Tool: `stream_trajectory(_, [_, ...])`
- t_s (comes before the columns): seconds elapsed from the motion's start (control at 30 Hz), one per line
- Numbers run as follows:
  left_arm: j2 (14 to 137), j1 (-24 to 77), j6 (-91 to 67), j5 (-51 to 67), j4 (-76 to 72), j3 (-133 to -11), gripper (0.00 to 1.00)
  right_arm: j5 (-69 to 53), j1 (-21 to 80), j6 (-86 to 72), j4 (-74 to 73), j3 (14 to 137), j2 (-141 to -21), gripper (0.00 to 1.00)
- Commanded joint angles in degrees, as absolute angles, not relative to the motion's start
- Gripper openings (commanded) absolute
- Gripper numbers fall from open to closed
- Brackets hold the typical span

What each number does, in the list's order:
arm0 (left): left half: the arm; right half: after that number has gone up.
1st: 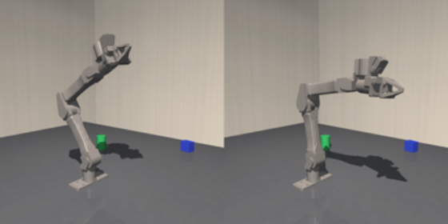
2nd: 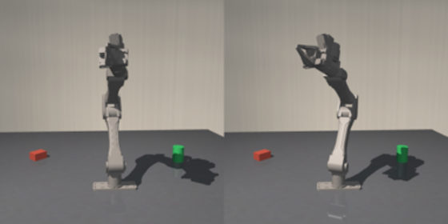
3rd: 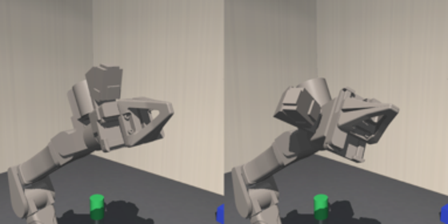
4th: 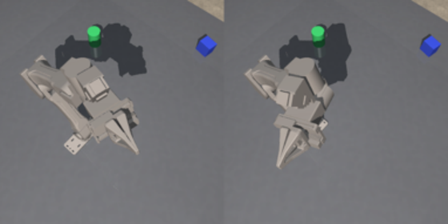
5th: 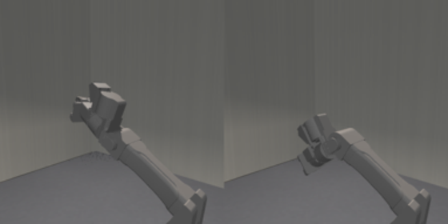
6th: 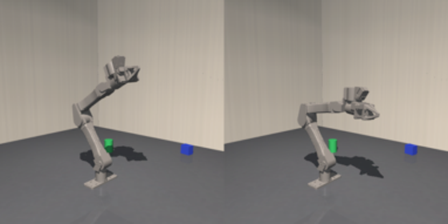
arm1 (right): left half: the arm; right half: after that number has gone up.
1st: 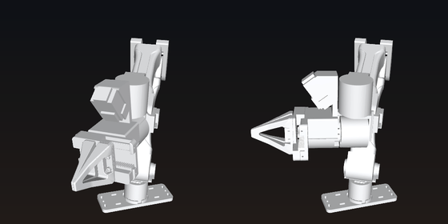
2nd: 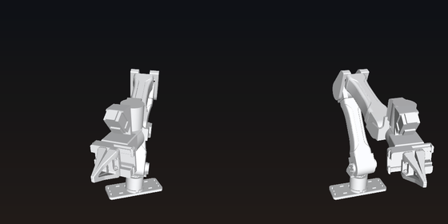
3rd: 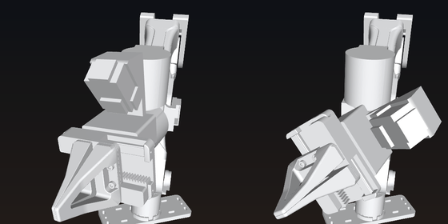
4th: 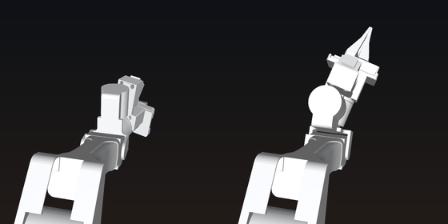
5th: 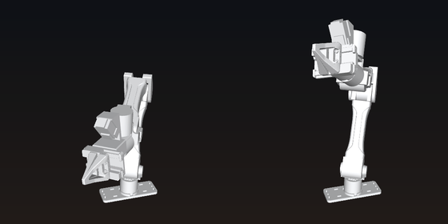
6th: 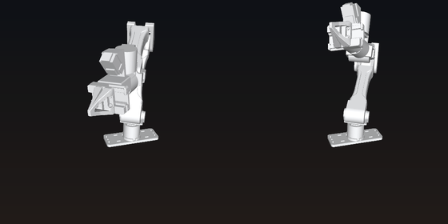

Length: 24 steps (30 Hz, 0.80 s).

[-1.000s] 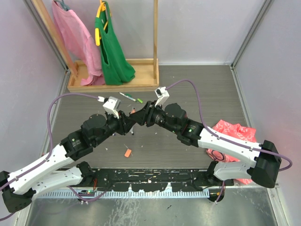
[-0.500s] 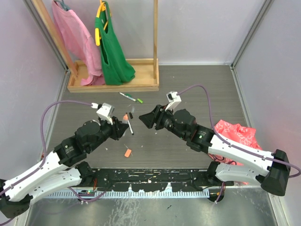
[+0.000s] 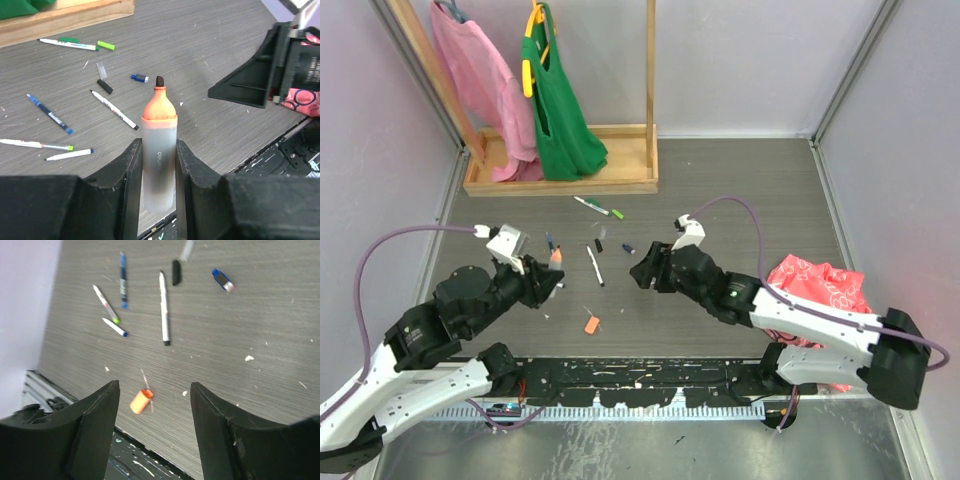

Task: Insert the pens into the pen caps
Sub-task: Insert the pen cap onto the pen.

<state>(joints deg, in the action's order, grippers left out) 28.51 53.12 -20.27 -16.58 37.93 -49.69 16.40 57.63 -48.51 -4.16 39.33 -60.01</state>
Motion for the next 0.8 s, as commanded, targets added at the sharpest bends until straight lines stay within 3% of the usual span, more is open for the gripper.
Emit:
stream_trajectory(0.0, [27.87,52.92,-18.24,-17.01,45.97,-53.36,0.00,17.40,59.03,-50.85,-10.92,46.22,-68.13,0.64])
stream_trajectory(0.43, [18.39,52.92,-20.95,-31.26,51.30,-52.58,0.00,24.42,73.25,-51.97,-16.40,62.85,-91.74,0.64])
stream_trajectory(0.77, [16.07,52.91,-28.04,-36.73,57.65,-55.25,0.00,5.18,73.83,-5.74,-19.74,69.06,-98.11,0.68])
